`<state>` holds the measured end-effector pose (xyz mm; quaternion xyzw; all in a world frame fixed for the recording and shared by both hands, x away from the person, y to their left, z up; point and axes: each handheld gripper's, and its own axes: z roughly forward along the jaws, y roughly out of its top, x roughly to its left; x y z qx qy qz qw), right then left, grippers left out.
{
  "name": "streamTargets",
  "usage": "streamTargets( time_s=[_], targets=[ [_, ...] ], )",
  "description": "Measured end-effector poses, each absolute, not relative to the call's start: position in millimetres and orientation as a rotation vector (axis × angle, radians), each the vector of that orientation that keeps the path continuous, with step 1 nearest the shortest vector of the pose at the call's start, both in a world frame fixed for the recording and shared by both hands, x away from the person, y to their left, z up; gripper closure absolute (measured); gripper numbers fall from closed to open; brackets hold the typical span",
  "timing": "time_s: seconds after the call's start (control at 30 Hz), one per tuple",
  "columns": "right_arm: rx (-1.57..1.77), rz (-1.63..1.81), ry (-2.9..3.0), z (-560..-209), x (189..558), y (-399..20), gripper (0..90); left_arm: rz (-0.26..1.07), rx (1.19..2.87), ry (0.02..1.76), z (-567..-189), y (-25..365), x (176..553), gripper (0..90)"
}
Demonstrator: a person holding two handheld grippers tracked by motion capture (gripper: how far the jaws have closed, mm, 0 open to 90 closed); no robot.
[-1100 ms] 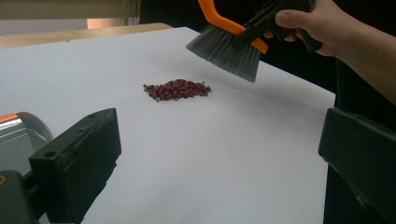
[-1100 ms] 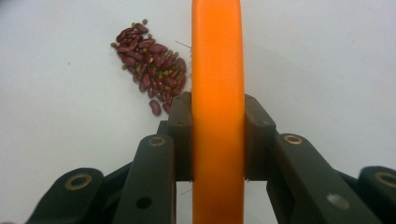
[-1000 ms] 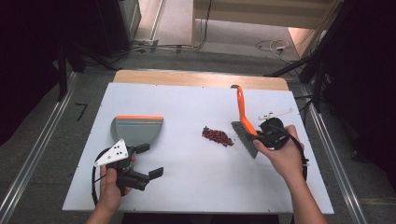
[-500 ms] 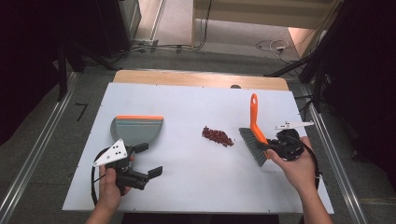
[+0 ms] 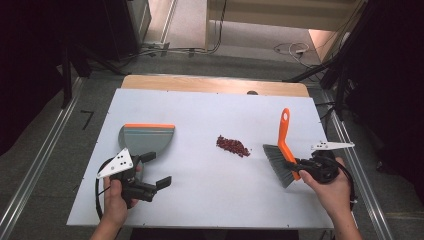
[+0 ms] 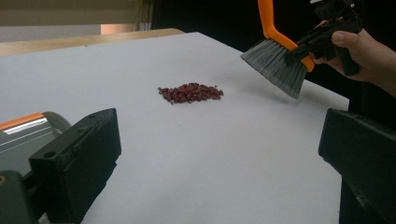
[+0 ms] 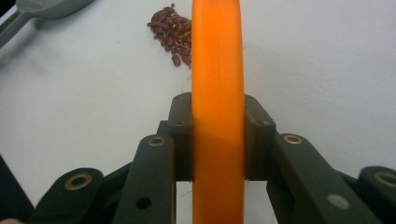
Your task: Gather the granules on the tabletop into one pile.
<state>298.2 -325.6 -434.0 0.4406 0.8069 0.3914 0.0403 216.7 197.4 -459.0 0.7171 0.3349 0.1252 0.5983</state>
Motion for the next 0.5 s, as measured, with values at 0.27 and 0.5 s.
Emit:
streamTargets(
  time_s=[0.27, 0.5],
  targets=[
    [1.334, 1.289, 2.515, -444.5, 294.3, -348.7, 68.6, 0.306, 1.657, 0.783, -458.5, 202.1, 217.4, 0.4],
    [1.333, 1.346, 2.526, -456.9, 296.8, -363.4, 68.6, 0.321, 1.657, 0.786, -458.7, 204.4, 217.8, 0.4]
  ],
)
